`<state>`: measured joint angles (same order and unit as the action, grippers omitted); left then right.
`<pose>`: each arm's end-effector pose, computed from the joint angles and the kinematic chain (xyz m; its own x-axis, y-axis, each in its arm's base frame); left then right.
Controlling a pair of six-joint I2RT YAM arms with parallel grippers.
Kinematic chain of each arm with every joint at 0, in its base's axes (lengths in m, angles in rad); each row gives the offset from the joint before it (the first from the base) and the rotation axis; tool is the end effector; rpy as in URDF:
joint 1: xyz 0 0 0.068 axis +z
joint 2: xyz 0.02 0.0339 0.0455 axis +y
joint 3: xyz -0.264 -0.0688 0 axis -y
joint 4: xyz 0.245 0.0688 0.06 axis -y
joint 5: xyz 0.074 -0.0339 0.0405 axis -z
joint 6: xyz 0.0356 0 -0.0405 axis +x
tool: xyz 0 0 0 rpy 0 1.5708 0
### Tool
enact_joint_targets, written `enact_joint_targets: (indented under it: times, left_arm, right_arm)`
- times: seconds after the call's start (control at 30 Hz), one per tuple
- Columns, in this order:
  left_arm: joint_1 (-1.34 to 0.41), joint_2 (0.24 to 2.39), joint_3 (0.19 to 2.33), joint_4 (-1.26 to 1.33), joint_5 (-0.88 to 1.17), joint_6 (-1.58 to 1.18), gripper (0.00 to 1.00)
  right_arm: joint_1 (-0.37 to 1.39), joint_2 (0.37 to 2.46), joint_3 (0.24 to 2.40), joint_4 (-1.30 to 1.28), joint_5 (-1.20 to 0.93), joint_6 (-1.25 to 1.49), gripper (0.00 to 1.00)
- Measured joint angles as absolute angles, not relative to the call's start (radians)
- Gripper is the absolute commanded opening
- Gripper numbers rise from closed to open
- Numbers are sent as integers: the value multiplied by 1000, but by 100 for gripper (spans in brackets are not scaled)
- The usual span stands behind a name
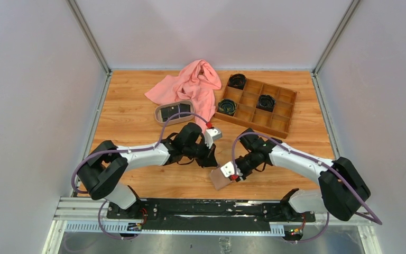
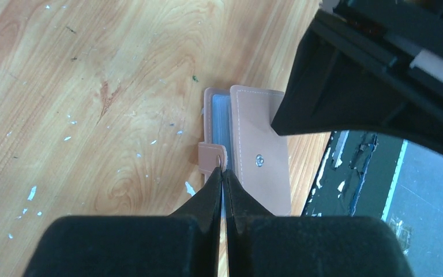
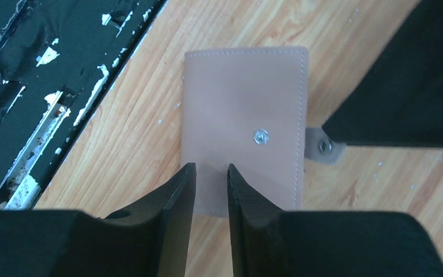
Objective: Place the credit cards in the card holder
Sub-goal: Close the card holder at the center of the board.
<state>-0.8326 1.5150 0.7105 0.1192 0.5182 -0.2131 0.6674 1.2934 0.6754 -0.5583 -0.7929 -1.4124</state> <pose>0.1886 -0.2335 0.1758 -0.6068 0.3939 -0.6904 0.7902 0.3931 -0.4701 0.1573 0.1562 0.1830 0.5269 -0.4671 -0.7101 -0.8185 -0.5040 -0.2758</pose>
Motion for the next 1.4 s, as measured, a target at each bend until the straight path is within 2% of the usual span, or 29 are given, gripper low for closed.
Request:
enact_joint_targets:
  times: [0.2,0.4,0.53,0.63,0.73,0.93,1.1,1.2,1.3,1.4]
  left_arm:
    - [-833,1514,710,115,513,-211,0]
    - [-833,1516,707,112,520,-209,1]
    - [-833,1538,707,109,517,-218,26]
    - [-829,1548,707,103,501,-234,34]
    - [-812,1548,707,101,493,-254,49]
    - [-761,1547,709,99,485,-284,68]
    - [-722,1557,737,95,496,-289,66]
    - [-707,1597,771,97,521,-292,58]
    - [-702,1641,792,99,553,-300,45]
    - [-702,1668,797,97,584,-308,39]
  right_arm:
    - [767,1330,668,-500,-706,-1413,30]
    - [786,1333,673,-493,-678,-1411,29]
    - [787,1339,677,-493,-675,-1409,28]
    - [787,1343,680,-494,-675,-1407,28]
    - [787,1348,686,-498,-675,-1406,28]
    - [787,1353,691,-501,-673,-1402,27]
    - [787,1355,693,-502,-672,-1401,27]
    - [787,1355,693,-502,-672,-1400,27]
    - [787,1356,693,-502,-672,-1399,26]
    - [787,1357,694,-504,-672,-1398,25]
